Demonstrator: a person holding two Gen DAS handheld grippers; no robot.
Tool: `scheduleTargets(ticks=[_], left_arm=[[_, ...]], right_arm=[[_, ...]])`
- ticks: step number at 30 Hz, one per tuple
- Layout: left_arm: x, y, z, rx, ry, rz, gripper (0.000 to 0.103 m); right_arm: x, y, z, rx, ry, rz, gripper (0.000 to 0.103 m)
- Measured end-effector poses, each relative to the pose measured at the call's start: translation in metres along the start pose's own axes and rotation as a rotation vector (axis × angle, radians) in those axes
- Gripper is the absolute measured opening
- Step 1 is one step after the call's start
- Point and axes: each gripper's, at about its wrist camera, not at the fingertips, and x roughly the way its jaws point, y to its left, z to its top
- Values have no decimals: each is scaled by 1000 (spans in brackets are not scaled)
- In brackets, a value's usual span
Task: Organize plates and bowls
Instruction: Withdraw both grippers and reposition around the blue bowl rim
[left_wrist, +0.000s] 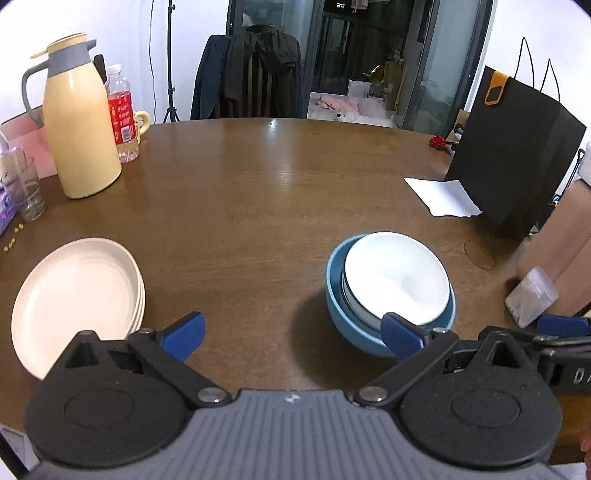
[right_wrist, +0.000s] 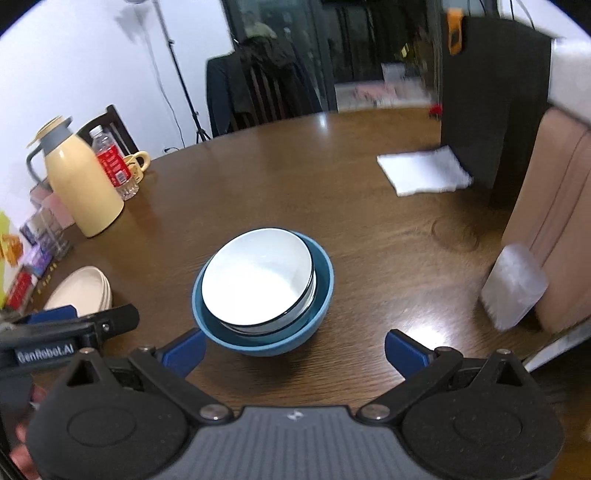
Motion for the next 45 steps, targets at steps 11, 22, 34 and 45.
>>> scheduleTargets(ticks=[11,22,34,45], left_arm=[[-24,-6,-10,29,-31,-25,103],[-25,-4,-6,47,-19,-37,103],[-18,0,-4,53,41,-52,103],[8,20,37,89,44,-88,103]], right_arm=[[-22,17,-28,-86,-30,-9,103],[-29,19,-27,-51,-44,-26,103],[-23,27,-31,-50,11,-2,103],[2,27,8,35,31,-46,103]])
